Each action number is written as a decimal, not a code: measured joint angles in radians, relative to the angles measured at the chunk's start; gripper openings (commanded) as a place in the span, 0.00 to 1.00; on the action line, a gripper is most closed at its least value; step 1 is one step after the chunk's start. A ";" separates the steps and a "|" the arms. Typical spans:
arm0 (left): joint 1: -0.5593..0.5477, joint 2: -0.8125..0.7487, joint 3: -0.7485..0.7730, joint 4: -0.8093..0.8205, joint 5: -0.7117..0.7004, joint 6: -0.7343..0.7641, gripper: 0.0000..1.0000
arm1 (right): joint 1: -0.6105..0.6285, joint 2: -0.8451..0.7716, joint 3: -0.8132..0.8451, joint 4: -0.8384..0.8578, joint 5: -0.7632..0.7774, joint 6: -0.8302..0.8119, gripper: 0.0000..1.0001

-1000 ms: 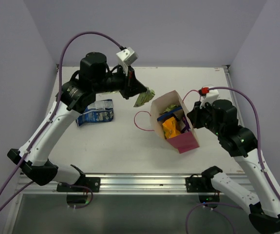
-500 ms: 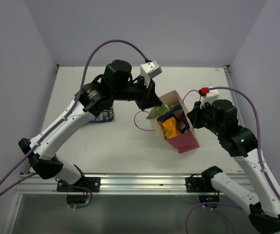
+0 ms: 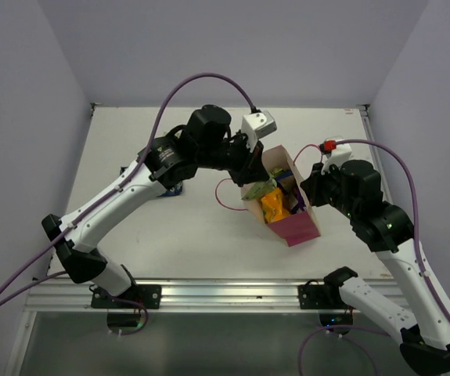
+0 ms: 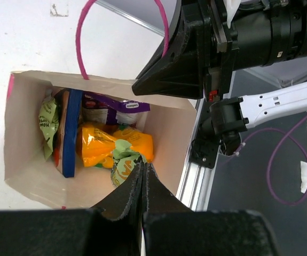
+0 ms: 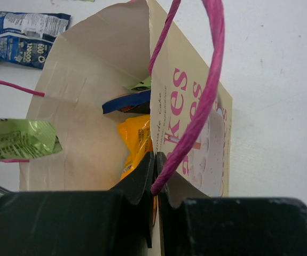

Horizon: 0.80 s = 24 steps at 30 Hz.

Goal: Place the snacks into the paper bag
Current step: Place the snack in the paper bag.

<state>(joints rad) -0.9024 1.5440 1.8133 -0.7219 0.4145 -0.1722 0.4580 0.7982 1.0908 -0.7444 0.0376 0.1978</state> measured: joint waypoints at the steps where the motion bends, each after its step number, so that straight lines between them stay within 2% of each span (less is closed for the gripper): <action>1: -0.006 0.006 0.000 0.000 0.000 0.000 0.00 | 0.000 0.000 0.000 0.000 0.000 0.000 0.06; 18: -0.056 0.113 0.000 0.002 0.017 0.035 0.00 | 0.000 0.003 0.000 0.000 0.001 0.000 0.05; 24: -0.077 0.123 -0.046 0.010 0.032 0.060 0.00 | 0.000 0.001 0.000 0.000 0.002 0.000 0.05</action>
<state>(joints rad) -0.9794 1.6672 1.7672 -0.7124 0.4465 -0.1123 0.4580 0.7990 1.0908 -0.7441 0.0395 0.1974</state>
